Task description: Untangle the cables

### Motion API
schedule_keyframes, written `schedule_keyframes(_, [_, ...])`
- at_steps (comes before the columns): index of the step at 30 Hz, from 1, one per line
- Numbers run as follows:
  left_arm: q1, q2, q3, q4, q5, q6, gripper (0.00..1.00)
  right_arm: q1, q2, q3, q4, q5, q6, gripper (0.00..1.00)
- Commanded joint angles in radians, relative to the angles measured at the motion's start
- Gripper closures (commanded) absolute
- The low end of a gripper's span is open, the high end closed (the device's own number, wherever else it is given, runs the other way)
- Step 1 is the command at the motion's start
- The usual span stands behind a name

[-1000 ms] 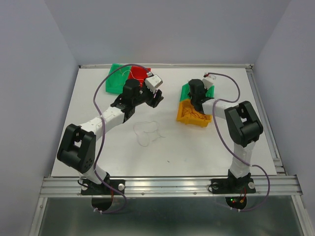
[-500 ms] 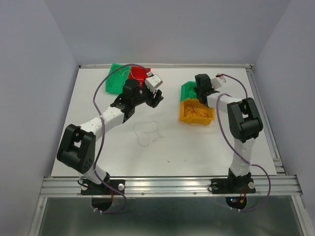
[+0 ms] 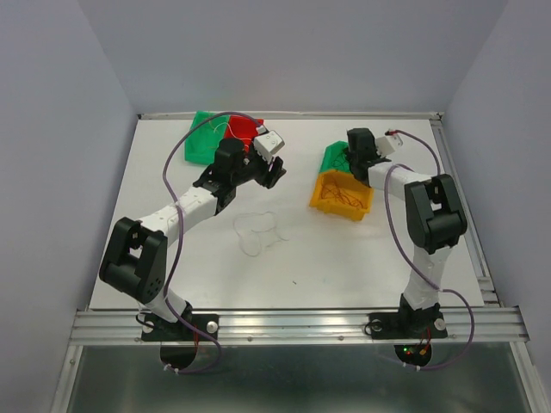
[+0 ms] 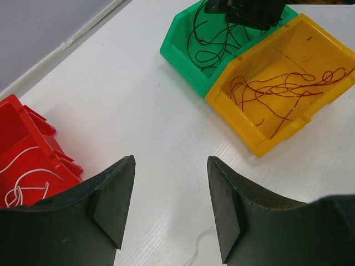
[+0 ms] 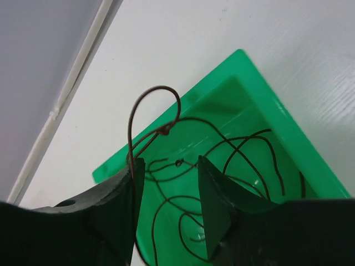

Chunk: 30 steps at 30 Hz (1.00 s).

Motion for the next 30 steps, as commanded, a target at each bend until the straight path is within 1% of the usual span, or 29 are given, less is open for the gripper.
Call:
schedule_keyframes(1, [-0.002,-0.059,0.025,0.032,0.013,0.011,0.34,-0.001,-0.121,-0.058,-0.042,0.064,-0.007,0.5])
schedule_keyframes(2, [-0.002,-0.059,0.025,0.032,0.015,0.011,0.34,-0.001,-0.133,-0.071,-0.042,0.065,-0.007,0.49])
schedule_keyframes(4, [-0.002,-0.06,0.024,0.032,0.015,0.011,0.34,0.0,-0.151,-0.082,-0.044,0.062,-0.008,0.39])
schedule_keyframes(6, [0.0,-0.06,0.024,0.032,0.012,0.014,0.34,0.002,-0.176,-0.093,-0.044,0.057,-0.016,0.37])
schedule_keyframes(7, [-0.002,-0.06,0.024,0.032,0.013,0.014,0.34,0.003,-0.184,-0.098,-0.044,0.056,-0.017,0.31])
schedule_keyframes(14, [-0.002,-0.059,0.022,0.03,0.01,0.015,0.34,0.003,-0.211,-0.105,-0.044,0.024,-0.042,0.3])
schedule_keyframes(18, [-0.002,-0.054,0.028,0.023,0.015,0.032,0.34,0.003,-0.248,-0.121,-0.044,-0.007,-0.088,0.27])
schedule_keyframes(20, [-0.002,-0.042,0.065,-0.034,0.028,0.049,0.34,0.003,-0.285,-0.137,-0.044,-0.036,-0.121,0.25])
schedule_keyframes(22, [-0.003,-0.022,0.091,-0.113,0.048,0.075,0.27,0.003,-0.312,-0.148,-0.042,-0.067,-0.207,0.22])
schedule_keyframes(23, [-0.005,-0.016,0.123,-0.149,0.061,0.084,0.26,0.003,-0.341,-0.157,-0.042,-0.102,-0.242,0.18])
schedule_keyframes(24, [-0.009,-0.004,0.14,-0.185,0.07,0.095,0.24,0.003,-0.357,-0.163,-0.039,-0.126,-0.328,0.15])
schedule_keyframes(25, [-0.021,0.0,0.155,-0.256,0.074,0.121,0.2,0.003,-0.369,-0.168,-0.038,-0.148,-0.365,0.09])
schedule_keyframes(26, [-0.032,0.003,0.18,-0.29,0.068,0.136,0.17,0.003,-0.389,-0.179,-0.038,-0.163,-0.396,0.0])
schedule_keyframes(28, [-0.07,0.004,0.197,-0.392,0.026,0.178,0.1,0.003,-0.456,-0.225,-0.036,-0.205,-0.459,0.0])
schedule_keyframes(30, [-0.095,-0.01,0.183,-0.434,-0.014,0.195,0.08,0.003,-0.502,-0.249,-0.036,-0.231,-0.494,0.0])
